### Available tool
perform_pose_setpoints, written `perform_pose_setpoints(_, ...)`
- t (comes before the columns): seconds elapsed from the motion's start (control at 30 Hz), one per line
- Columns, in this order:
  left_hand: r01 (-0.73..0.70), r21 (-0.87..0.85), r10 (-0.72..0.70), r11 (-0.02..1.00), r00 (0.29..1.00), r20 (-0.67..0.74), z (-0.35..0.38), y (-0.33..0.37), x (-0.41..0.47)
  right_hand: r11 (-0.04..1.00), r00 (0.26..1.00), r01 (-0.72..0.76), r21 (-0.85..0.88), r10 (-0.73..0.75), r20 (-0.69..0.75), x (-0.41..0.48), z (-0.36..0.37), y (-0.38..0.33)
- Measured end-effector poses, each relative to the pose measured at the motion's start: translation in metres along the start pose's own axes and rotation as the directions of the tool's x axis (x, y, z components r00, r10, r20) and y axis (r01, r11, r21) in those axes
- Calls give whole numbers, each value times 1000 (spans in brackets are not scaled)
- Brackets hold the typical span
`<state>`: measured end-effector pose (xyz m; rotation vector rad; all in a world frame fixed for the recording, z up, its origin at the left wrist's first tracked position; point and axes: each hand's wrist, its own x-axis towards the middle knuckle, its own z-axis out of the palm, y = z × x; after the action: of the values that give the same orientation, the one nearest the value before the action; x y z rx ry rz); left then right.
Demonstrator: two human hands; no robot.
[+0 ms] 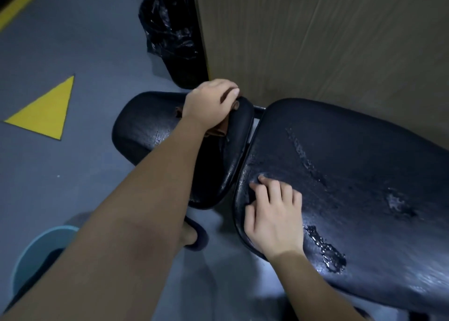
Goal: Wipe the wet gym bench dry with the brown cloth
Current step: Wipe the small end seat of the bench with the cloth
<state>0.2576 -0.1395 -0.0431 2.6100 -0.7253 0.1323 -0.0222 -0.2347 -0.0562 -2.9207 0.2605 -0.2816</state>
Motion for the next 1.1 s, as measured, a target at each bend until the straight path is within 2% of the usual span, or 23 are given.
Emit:
perform_pose_setpoints(0.1, 47, -33, -49, 998, 997, -54, 9, 9, -15, 1000, 1000, 3, -4, -3, 8, 0, -1, -1)
perform_pose_setpoints(0.2, 20, -82, -31, 996, 990, -139, 17, 27, -54, 1000, 1000, 2, 0, -2, -6, -1, -4, -2)
perform_pose_setpoints(0.33, 15, -113, -34, 994, 985, -169, 12, 48, -126, 1000, 1000, 1, -30, 0, 28, -3, -7, -3)
perform_pose_setpoints(0.43, 112, -94, -127, 989, 977, -173, 4, 56, -180, 1000, 998, -13, -27, 15, 65, -7, -10, -4)
perform_pose_setpoints(0.57, 110, 9, -108, 994, 988, -110, -6, 36, -221, 1000, 998, 1, -28, 1, 55, -12, -10, -1)
perform_pose_setpoints(0.7, 256, 0, -256, 967, 966, -33, -19, 7, -195, 999, 1000, 6, -31, -6, 7, -12, -4, -1)
perform_pose_setpoints(0.9, 451, -49, -453, 891, 879, -151, -29, -49, -124, 1000, 996, -14, 6, 14, -86, -7, 1, -2)
perform_pose_setpoints(1.0, 497, -10, -489, 868, 850, -194, -33, -77, -84, 1000, 994, -5, 8, 6, -107, -4, 6, -1)
perform_pose_setpoints(1.1, 443, 64, -433, 894, 892, -132, -31, -85, -44, 1000, 994, 8, 16, -6, -112, -2, 7, 0)
